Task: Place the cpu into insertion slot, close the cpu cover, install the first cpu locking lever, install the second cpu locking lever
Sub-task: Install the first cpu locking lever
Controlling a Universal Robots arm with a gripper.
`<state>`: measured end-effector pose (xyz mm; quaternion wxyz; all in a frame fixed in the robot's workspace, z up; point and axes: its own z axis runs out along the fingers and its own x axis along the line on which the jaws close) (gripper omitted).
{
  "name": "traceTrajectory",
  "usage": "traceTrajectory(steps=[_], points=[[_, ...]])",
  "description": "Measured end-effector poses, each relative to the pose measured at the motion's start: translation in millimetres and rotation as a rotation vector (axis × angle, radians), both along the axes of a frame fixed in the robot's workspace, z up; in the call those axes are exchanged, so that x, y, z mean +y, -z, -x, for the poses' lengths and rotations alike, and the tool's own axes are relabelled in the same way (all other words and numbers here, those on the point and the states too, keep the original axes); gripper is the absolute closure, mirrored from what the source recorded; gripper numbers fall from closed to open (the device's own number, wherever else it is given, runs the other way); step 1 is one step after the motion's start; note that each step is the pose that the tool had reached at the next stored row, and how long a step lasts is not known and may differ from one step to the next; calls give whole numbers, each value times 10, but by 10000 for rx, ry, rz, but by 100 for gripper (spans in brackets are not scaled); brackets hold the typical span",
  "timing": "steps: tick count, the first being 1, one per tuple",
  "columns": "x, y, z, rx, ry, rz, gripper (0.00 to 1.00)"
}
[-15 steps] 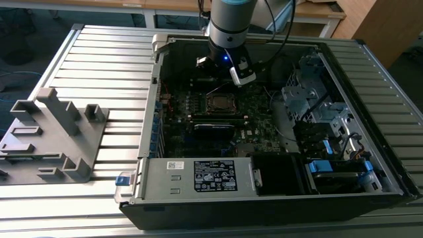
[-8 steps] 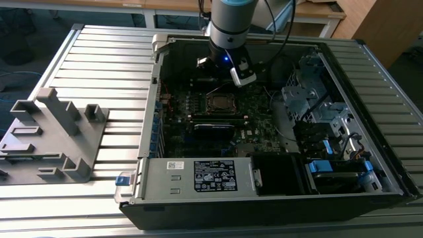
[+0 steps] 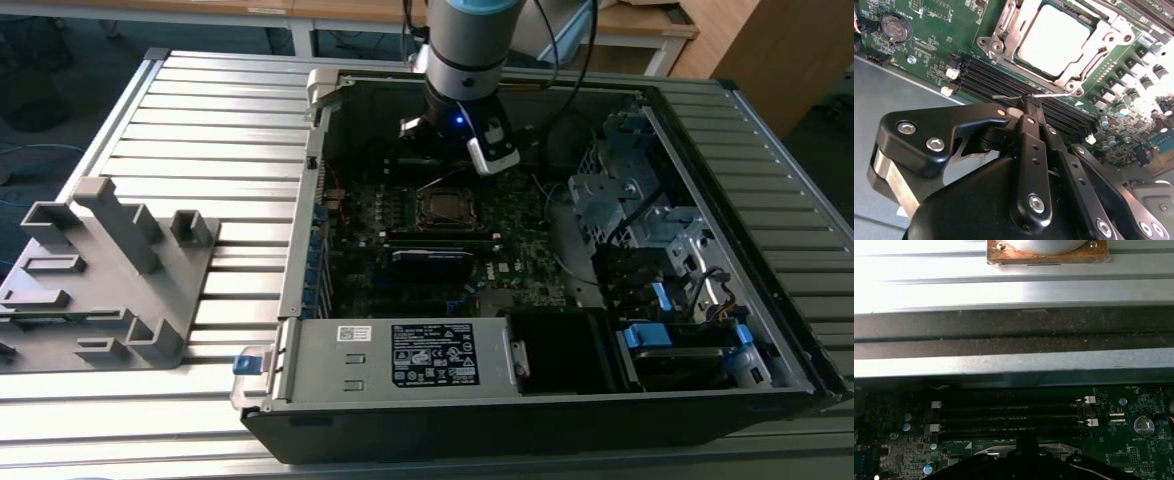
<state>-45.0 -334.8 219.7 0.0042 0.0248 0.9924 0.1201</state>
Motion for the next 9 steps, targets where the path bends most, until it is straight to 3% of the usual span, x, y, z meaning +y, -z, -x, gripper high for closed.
traceTrajectory(steps=[5, 9], points=[[0, 3, -3, -1, 0, -1, 89], [0, 41, -3, -30, -1, -1, 89]])
